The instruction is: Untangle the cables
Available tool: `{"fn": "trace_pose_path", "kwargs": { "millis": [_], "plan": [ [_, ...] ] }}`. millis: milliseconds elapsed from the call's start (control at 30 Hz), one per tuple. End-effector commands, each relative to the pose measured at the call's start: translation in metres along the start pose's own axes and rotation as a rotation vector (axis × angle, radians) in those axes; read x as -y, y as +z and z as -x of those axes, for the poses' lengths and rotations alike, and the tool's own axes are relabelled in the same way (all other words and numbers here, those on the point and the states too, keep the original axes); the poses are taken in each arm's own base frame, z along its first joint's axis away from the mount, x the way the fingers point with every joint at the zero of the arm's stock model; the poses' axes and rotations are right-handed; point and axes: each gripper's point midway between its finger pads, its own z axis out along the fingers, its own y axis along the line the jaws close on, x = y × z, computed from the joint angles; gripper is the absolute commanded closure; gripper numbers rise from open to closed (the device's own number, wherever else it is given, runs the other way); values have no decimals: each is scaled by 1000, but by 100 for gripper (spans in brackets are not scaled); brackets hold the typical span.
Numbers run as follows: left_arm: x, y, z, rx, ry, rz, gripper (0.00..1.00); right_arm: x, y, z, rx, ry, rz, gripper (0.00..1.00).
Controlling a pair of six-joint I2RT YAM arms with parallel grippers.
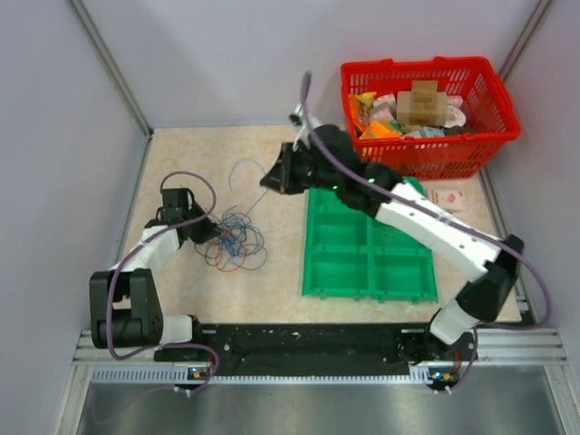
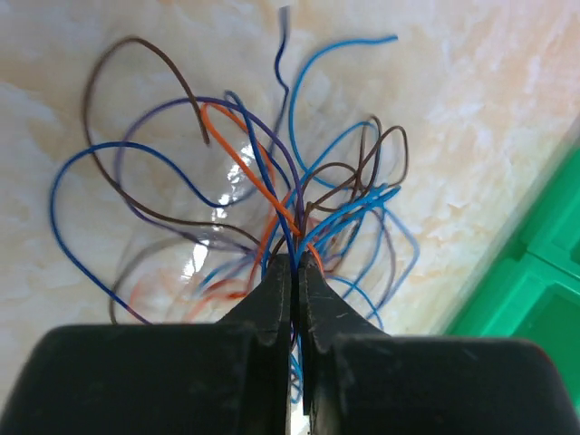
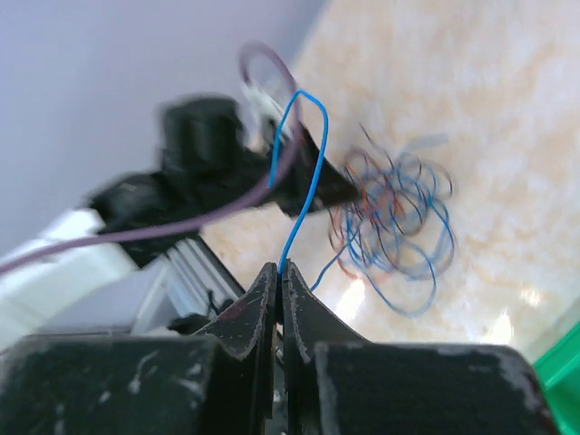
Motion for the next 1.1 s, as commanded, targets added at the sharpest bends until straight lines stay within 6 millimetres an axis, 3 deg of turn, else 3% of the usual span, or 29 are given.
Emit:
{"fn": "trace_pose_path", "kwargs": {
  "millis": [0, 133, 267, 400, 500, 567, 700, 800, 1067],
  "plan": [
    [-16, -13, 19, 127, -15, 93, 100, -32, -87, 84, 226, -122, 28, 100],
    [-25, -21, 19, 158, -26, 119, 100, -31, -158, 145, 412, -171, -16, 100],
    [-28, -20, 18, 156, -31, 124, 100, -43, -222, 183, 568, -221, -38, 100],
    [-25, -22, 21, 164, -35, 110, 100, -59, -254, 201, 641, -271, -35, 100],
    [-18, -28, 25, 177, -18, 93, 100, -43, -279, 213, 713, -302, -167, 100],
    [-11, -33, 26, 178, -1, 65, 100, -30, -276, 203, 688, -309, -207, 100],
    [7, -45, 23, 165, 63, -32, 100, 11, -240, 167, 552, -327, -294, 100],
    [19, -53, 17, 136, 105, -92, 100, 35, -231, 151, 514, -338, -364, 100],
    [42, -70, 8, 120, 129, -230, 100, 59, -194, 121, 432, -334, -353, 100]
  ]
}}
